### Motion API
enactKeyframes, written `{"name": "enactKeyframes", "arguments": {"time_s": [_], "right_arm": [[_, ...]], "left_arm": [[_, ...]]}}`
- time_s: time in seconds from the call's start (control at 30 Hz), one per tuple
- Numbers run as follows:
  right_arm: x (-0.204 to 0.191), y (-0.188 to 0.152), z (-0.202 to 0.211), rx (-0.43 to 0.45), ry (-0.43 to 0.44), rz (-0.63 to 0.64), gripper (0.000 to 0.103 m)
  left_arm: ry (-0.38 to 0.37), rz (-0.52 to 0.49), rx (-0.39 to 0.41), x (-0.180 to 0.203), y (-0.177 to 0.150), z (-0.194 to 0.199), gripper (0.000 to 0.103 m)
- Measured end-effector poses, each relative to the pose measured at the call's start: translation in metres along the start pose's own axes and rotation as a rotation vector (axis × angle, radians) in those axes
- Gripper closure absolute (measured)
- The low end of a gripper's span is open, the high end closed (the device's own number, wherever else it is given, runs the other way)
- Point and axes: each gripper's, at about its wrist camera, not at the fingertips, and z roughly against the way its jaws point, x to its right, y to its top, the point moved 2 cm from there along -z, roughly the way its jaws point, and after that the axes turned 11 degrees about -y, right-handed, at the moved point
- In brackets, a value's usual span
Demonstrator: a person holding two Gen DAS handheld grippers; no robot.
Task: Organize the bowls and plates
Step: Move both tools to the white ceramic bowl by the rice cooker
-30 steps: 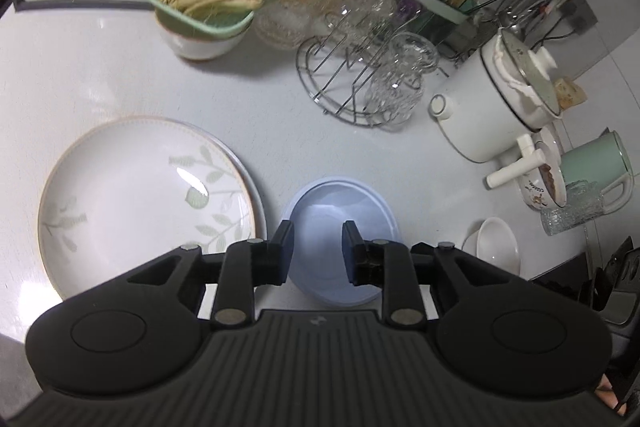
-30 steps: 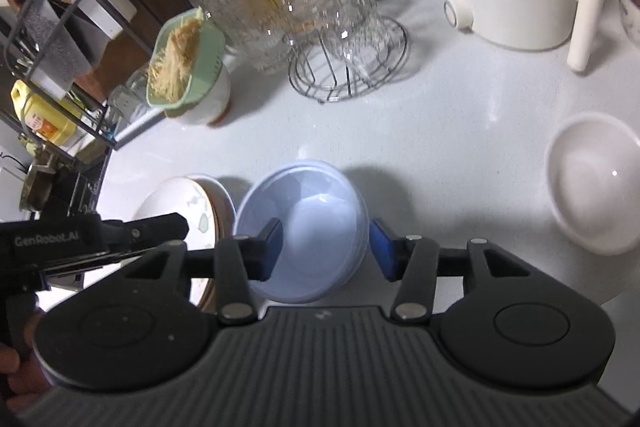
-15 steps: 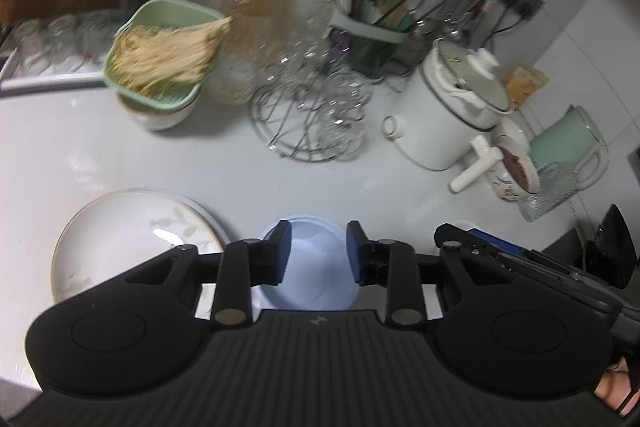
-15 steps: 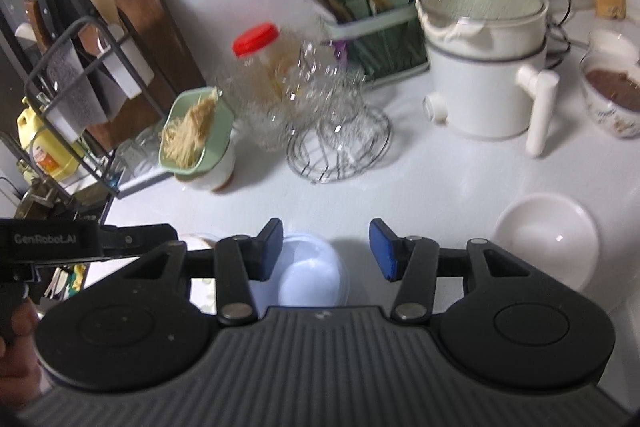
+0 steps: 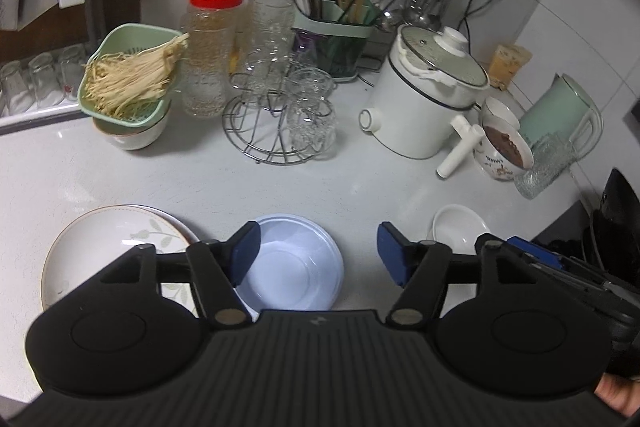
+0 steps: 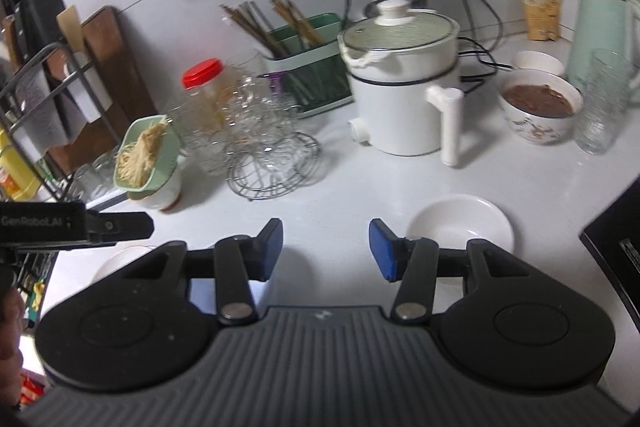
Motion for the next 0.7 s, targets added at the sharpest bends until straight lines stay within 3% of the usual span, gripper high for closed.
{"name": "enactKeyframes", "arguments": {"time_s": [0.2, 0.33, 0.47, 0.7], "right_arm": [[0.022, -0.01, 0.007, 0.004, -0.047, -0.034, 0.052], [0.039, -0.011, 0.007, -0.002, -0.084, -0.081, 0.051], [0.054, -0.013, 0.006, 0.001, -0.12, -0.124, 0.022], [0.068, -0.018, -0.002, -0.008, -0.136, -0.161, 0.019]], "left_arm": [[-0.001, -0.014, -0.019, 0.017, -0.005, -0.013, 0.019], [0.008, -0.041, -0.062, 0.025, -0.006, -0.031, 0.016], [0.017, -0.066, -0.086, 0.033, -0.006, -0.049, 0.016], [0.015, -0.123, -0.094, 0.046, -0.008, -0.068, 0.015]]}}
